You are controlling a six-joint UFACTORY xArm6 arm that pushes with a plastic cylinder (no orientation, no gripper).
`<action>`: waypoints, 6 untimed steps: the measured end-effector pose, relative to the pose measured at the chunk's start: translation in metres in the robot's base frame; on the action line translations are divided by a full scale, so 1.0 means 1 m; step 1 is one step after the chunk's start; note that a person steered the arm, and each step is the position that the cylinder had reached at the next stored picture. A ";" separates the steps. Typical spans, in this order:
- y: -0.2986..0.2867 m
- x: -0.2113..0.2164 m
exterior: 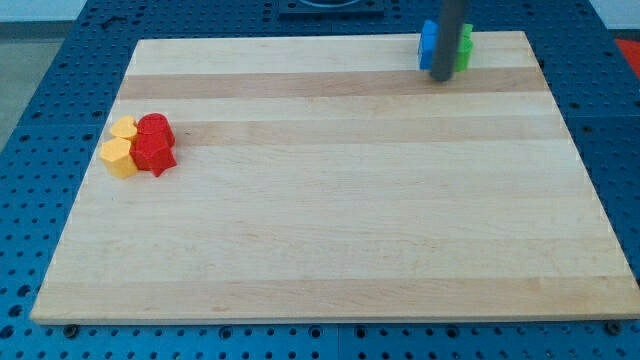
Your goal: Point your arm to the top right of the board
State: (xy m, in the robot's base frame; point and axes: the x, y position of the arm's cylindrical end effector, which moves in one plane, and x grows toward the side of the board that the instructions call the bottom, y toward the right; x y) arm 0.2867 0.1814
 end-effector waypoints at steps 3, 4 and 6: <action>0.132 -0.096; 0.126 -0.096; 0.040 -0.095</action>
